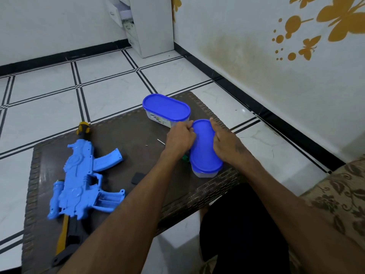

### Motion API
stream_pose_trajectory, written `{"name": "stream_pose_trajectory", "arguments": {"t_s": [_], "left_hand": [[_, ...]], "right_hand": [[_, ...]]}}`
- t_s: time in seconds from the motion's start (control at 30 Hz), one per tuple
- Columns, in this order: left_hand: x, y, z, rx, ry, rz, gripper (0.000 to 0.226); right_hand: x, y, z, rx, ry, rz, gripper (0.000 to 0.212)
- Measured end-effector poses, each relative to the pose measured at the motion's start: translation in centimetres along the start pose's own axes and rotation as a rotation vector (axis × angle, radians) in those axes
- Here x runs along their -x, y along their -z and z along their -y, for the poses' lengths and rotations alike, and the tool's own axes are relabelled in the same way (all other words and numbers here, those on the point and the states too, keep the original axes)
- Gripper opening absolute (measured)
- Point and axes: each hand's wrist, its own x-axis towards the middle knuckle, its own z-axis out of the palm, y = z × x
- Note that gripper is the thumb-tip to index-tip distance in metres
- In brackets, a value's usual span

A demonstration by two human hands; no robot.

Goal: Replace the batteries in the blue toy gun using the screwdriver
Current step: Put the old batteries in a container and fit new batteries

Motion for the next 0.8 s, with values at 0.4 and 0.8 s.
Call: {"name": "stream_pose_trajectory", "arguments": {"t_s": [0.4, 0.8], "left_hand": [[5.4, 0.8, 2.2, 0.672, 0.326, 0.166, 0.051], [5.5, 0.9, 2.1, 0.563, 0.281, 0.095, 0.024]], "right_hand": [[6.4, -0.8, 1.8, 0.180, -0.045, -0.076, 0.076], [5.8, -2.3, 0.5, -0.160, -0.159, -0.117, 0.070]]}}
